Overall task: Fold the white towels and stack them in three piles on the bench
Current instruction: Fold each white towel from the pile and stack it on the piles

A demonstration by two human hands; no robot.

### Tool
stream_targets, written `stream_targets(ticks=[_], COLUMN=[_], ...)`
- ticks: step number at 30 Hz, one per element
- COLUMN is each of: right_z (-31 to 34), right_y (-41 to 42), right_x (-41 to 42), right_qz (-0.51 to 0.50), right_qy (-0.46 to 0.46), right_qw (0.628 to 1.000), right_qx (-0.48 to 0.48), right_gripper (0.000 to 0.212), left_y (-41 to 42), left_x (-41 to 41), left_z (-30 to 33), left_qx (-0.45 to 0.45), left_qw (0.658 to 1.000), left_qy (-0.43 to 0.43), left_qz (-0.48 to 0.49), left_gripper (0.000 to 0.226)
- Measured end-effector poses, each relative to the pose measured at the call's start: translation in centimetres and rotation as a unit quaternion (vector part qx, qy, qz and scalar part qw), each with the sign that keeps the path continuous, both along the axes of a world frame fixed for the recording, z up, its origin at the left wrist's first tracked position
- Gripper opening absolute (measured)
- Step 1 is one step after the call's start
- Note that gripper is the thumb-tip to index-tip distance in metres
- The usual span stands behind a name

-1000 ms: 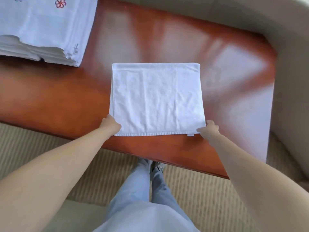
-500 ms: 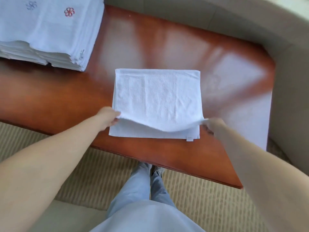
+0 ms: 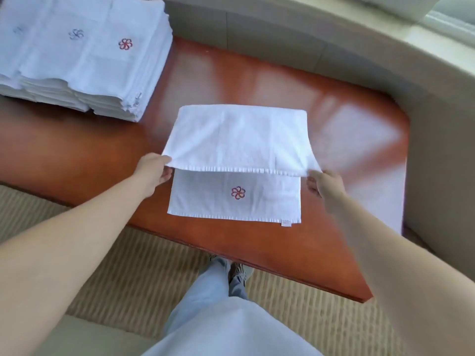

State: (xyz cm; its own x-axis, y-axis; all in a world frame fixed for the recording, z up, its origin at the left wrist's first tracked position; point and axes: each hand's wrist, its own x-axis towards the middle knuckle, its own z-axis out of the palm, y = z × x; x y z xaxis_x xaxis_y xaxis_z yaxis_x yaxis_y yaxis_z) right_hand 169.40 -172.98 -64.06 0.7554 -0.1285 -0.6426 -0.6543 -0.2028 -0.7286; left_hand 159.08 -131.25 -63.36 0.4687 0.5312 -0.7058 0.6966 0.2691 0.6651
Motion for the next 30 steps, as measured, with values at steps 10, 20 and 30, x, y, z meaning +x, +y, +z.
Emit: stream_targets(ticks=[10, 20, 30], right_z=[-9.7, -11.0, -11.7], right_y=[-1.9, -2.6, -2.0], right_x=[-7.4, -9.2, -10.2], right_qz=[0.054, 0.19, 0.199], right_qy=[0.079, 0.058, 0.023], right_qw=[0.992, 0.95, 0.924], right_qx=[-0.077, -0.24, -0.325], right_gripper=[0.006, 0.015, 0.02], left_y=[-1.7, -0.9, -2.0], left_x=[-7.5, -9.6, -9.6], left_z=[-9.9, -11.7, -12.4], left_qx=[0.007, 0.266, 0.292], left_qw=[0.992, 0.903, 0.887], left_qy=[0.119, 0.187, 0.219], left_qz=[-0.038, -0.279, -0.284], left_gripper=[0.019, 0.015, 0.02])
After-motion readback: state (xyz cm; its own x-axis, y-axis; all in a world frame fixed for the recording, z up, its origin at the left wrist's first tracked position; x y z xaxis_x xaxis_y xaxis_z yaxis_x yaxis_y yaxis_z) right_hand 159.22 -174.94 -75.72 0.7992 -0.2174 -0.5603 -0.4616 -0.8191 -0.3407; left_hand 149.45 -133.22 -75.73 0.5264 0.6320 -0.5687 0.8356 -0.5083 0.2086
